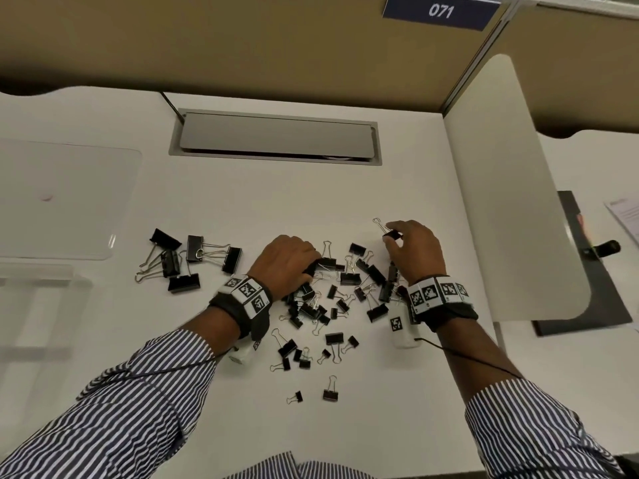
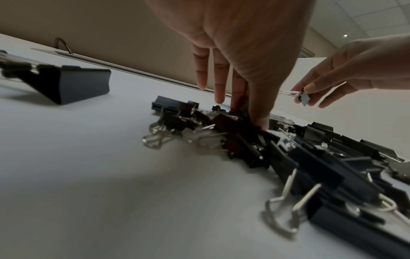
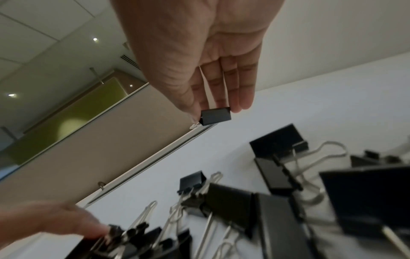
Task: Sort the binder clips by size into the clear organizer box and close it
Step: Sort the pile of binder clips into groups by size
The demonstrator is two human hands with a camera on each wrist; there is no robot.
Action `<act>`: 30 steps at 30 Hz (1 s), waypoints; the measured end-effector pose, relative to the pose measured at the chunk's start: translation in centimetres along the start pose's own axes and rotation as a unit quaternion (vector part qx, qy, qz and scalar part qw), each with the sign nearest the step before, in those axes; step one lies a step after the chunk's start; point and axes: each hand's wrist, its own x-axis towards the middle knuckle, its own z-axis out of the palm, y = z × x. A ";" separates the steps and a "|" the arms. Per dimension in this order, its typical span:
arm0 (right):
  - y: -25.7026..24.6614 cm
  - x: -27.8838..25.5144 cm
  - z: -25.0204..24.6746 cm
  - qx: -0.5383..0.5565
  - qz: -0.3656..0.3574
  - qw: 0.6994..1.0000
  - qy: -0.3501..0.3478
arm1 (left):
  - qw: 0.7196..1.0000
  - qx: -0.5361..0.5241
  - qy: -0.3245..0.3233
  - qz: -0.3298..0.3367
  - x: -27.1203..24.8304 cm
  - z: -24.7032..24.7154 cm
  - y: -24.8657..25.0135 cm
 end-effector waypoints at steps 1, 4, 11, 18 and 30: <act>0.3 0.1 -0.3 0.000 0.003 1.000 0.003 | 1.000 -0.003 0.004 -0.001 0.0 0.0 0.1; 1.5 0.1 -1.0 0.002 0.017 1.000 0.007 | 0.999 -0.030 0.029 -0.017 -0.3 -0.3 0.3; 3.9 -1.2 -1.4 -0.003 0.073 0.997 -0.030 | 0.977 -0.142 0.139 -0.082 -2.6 -1.2 -0.9; 2.4 -2.7 -0.9 0.030 0.060 0.996 -0.051 | 0.950 -0.214 0.179 -0.140 -6.2 -2.2 -1.9; -6.2 -5.4 3.3 -0.086 -0.033 0.991 -0.100 | 0.950 -0.176 0.187 -0.180 -11.9 -1.2 -1.4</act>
